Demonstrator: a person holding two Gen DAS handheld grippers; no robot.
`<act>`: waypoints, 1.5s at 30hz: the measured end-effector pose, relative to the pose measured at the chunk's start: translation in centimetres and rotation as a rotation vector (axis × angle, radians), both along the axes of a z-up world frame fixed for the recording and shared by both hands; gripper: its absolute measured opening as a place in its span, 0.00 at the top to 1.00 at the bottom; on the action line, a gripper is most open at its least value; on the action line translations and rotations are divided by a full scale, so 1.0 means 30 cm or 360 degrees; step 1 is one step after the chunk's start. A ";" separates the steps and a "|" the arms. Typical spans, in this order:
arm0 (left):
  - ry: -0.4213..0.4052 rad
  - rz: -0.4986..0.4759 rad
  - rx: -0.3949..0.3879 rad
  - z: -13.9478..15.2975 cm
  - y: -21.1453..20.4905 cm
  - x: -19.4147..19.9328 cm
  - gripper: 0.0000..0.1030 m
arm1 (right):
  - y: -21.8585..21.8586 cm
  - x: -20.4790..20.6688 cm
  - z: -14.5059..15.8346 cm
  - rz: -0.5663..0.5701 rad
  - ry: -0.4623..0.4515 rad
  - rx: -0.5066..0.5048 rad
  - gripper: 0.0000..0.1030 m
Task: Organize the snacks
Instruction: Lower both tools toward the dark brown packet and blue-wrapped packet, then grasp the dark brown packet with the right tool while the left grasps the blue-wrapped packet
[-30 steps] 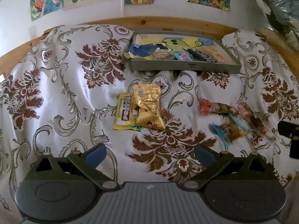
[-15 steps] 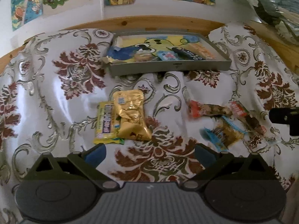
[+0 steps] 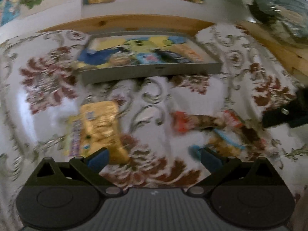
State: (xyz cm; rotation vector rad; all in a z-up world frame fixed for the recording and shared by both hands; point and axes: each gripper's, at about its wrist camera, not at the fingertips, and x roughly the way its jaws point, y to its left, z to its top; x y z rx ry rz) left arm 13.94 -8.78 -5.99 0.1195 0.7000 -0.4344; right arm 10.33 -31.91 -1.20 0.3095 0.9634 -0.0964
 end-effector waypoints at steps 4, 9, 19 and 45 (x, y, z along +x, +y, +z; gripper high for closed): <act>-0.0018 -0.0157 -0.0044 -0.011 -0.048 0.004 0.00 | -0.031 0.059 -0.026 0.0063 0.0041 0.0128 0.04; -0.0013 -0.0360 -0.0066 -0.037 -0.108 0.018 0.00 | -0.059 0.104 -0.069 0.0036 0.0059 0.0190 0.09; 0.0078 -0.0519 -0.0069 -0.116 -0.192 0.105 0.00 | -0.108 0.159 -0.163 -0.0124 0.0226 0.0204 0.20; 0.0180 -0.0796 0.0029 -0.160 -0.237 0.124 0.25 | -0.059 0.187 -0.208 -0.0044 0.0336 0.0024 0.47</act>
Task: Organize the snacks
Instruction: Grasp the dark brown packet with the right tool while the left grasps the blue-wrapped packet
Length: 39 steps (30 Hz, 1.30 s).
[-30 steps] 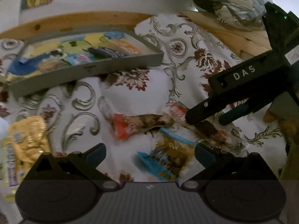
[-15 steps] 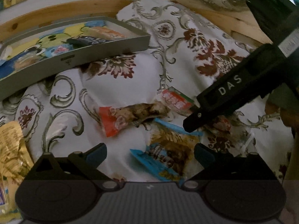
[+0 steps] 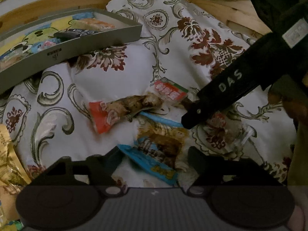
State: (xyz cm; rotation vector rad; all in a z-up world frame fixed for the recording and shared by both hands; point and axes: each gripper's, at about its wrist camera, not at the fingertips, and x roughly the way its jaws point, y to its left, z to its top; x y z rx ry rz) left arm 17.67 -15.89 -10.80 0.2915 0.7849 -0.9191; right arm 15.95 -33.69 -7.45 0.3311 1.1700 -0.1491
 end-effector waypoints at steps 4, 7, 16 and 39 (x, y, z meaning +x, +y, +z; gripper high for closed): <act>0.0020 0.0035 -0.0001 0.003 0.003 -0.003 0.40 | -0.005 0.003 -0.010 -0.0006 0.0006 0.0001 0.53; 0.0058 0.0098 -0.0013 0.011 0.014 -0.007 0.45 | -0.012 0.004 -0.013 -0.0018 0.0006 0.0003 0.55; 0.0172 0.0282 -0.0079 0.035 0.071 -0.025 0.50 | -0.021 -0.018 0.008 -0.0028 -0.0024 0.0044 0.55; 0.0666 0.0666 -0.0392 -0.016 0.133 0.124 0.68 | -0.025 -0.017 0.005 -0.0064 -0.0031 0.0074 0.55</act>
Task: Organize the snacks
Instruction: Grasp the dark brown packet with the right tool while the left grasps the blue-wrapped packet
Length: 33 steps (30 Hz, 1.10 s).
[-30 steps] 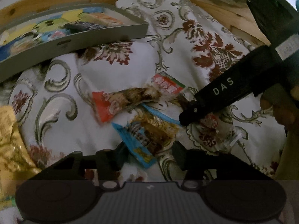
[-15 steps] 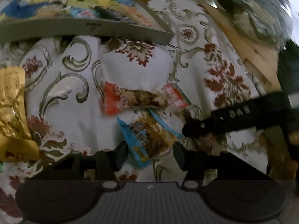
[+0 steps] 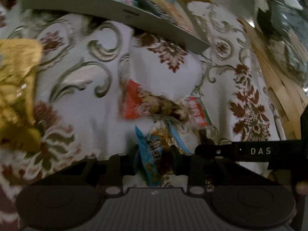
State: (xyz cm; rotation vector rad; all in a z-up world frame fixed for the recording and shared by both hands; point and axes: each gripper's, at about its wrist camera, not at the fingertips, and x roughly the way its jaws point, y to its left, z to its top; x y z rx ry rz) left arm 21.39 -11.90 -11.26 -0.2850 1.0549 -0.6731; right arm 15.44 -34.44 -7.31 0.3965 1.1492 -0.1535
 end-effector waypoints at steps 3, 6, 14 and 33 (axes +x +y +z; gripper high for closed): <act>0.0016 0.0064 0.0038 0.009 0.032 -0.017 0.68 | -0.003 -0.001 0.001 0.0012 -0.0006 0.0023 0.56; 0.0040 0.0157 0.0078 0.024 0.076 -0.038 0.69 | 0.003 -0.004 0.003 0.0055 -0.0014 0.0050 0.56; 0.0084 0.0306 0.0113 0.043 0.192 -0.098 0.68 | 0.070 -0.008 0.005 0.0249 -0.0023 0.0153 0.55; 0.0034 0.0253 0.0211 0.027 0.127 -0.092 0.56 | 0.208 -0.022 0.003 0.0604 0.0007 -0.0155 0.50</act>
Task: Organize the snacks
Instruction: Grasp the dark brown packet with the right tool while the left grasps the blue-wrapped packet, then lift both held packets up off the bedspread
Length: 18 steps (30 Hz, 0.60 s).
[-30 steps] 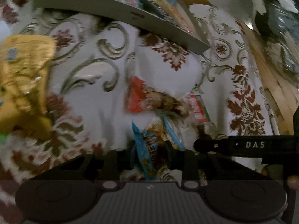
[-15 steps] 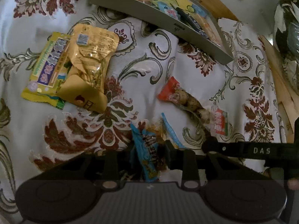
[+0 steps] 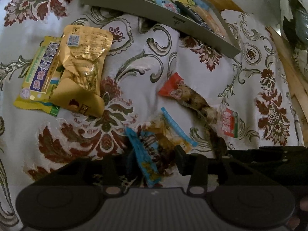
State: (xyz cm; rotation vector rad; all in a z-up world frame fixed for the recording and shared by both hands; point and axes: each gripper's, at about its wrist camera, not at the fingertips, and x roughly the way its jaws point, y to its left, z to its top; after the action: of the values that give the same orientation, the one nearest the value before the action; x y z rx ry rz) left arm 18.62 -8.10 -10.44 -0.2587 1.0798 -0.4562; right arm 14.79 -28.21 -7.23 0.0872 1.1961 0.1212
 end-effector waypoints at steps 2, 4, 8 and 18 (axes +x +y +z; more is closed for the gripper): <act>-0.0003 0.0007 0.0008 0.006 0.004 -0.007 0.57 | -0.013 -0.005 0.011 -0.0012 -0.0024 0.0032 0.50; 0.0000 0.0016 0.0003 0.014 0.012 -0.017 0.58 | -0.018 -0.010 0.022 -0.0018 -0.0043 0.0057 0.51; -0.0003 0.0052 -0.0003 0.025 0.034 -0.041 0.58 | -0.018 -0.022 0.042 0.0012 -0.0076 0.0115 0.51; -0.0035 0.0183 0.0032 0.052 0.105 -0.105 0.59 | 0.032 -0.050 0.067 0.0131 -0.0097 0.0187 0.54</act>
State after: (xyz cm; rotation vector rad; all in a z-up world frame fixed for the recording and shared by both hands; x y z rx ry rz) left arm 15.48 -4.94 -8.88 -0.2954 1.0415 -0.3446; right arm 13.29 -27.25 -5.22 0.1367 1.1318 0.2647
